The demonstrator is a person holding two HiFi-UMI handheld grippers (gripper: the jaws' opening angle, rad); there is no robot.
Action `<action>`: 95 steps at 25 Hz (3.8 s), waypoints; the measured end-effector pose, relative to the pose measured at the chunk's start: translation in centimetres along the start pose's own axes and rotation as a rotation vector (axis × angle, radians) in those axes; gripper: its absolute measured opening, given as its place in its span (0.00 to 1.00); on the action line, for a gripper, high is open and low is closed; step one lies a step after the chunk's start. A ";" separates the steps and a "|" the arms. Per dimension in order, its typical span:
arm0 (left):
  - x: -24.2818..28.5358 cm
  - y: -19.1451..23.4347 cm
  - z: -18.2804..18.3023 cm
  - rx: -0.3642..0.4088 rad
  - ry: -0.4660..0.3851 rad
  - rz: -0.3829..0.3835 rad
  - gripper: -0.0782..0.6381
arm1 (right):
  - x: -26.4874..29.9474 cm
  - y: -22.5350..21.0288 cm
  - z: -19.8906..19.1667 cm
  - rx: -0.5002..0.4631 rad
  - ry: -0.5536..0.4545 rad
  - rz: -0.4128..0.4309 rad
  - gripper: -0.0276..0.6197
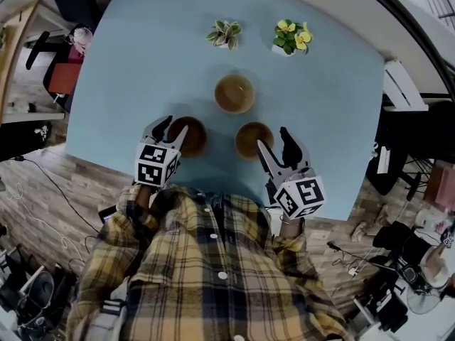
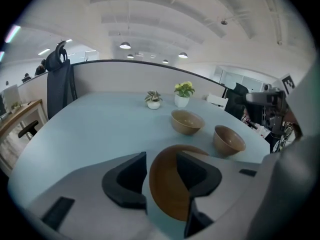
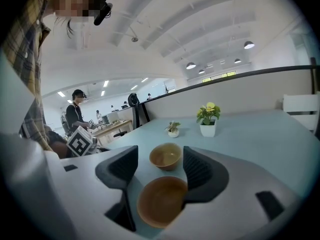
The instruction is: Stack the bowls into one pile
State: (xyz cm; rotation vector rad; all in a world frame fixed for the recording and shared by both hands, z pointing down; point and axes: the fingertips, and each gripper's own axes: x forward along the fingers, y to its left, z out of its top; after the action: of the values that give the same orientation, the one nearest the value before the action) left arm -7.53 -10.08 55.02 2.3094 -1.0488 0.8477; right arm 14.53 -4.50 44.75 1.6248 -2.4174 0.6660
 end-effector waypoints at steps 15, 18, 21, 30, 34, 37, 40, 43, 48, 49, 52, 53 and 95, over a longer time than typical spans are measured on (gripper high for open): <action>0.6 0.5 -1.3 -0.078 0.024 -0.001 0.13 | 0.5 -0.1 -0.4 0.003 0.017 0.014 0.46; 0.6 0.5 -1.0 -0.107 0.011 -0.019 0.12 | 0.4 -0.2 -0.5 0.003 0.020 0.009 0.46; 0.4 0.4 -0.7 -0.122 0.000 -0.024 0.12 | 0.3 -0.3 -0.5 0.001 0.018 0.001 0.46; 0.0 -0.1 1.0 -0.096 -0.041 -0.024 0.12 | -0.1 -0.2 -0.7 0.011 0.020 -0.007 0.46; -0.3 -0.3 3.7 -0.094 -0.106 -0.040 0.12 | -0.3 -0.1 -0.9 0.020 0.023 -0.008 0.46; -0.1 -0.6 6.1 -0.077 -0.152 -0.059 0.12 | -0.4 -0.3 -1.1 0.023 0.032 -0.008 0.46; 0.3 -1.0 8.6 -0.056 -0.194 -0.079 0.12 | -0.4 -0.5 -1.3 0.025 0.041 -0.009 0.46; 1.1 -1.5 10.8 -0.049 -0.226 -0.102 0.12 | -0.4 -0.6 -1.5 0.023 0.054 -0.006 0.46; 2.7 -2.5 13.1 -0.032 -0.255 -0.133 0.12 | -0.3 -0.9 -1.6 0.029 0.068 -0.007 0.46; 3.1 -2.7 13.4 -0.030 -0.260 -0.136 0.12 | -0.2 -0.9 -1.7 0.031 0.071 -0.007 0.46; 4.3 -3.2 14.1 -0.022 -0.272 -0.138 0.12 | -0.2 -1.3 -1.8 0.046 0.073 -0.011 0.46; 4.7 -3.3 14.3 -0.021 -0.274 -0.139 0.12 | -0.2 -1.4 -1.9 0.053 0.074 -0.012 0.46; 8.3 -5.3 11.9 0.131 -0.225 -0.113 0.25 | 0.7 -2.0 -3.9 0.075 0.133 -0.013 0.46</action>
State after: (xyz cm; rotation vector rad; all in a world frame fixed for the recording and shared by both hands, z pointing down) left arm 5.02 -18.47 51.58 2.5957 -0.9661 0.6409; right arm 15.62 -4.01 48.99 1.5681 -2.3125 0.8434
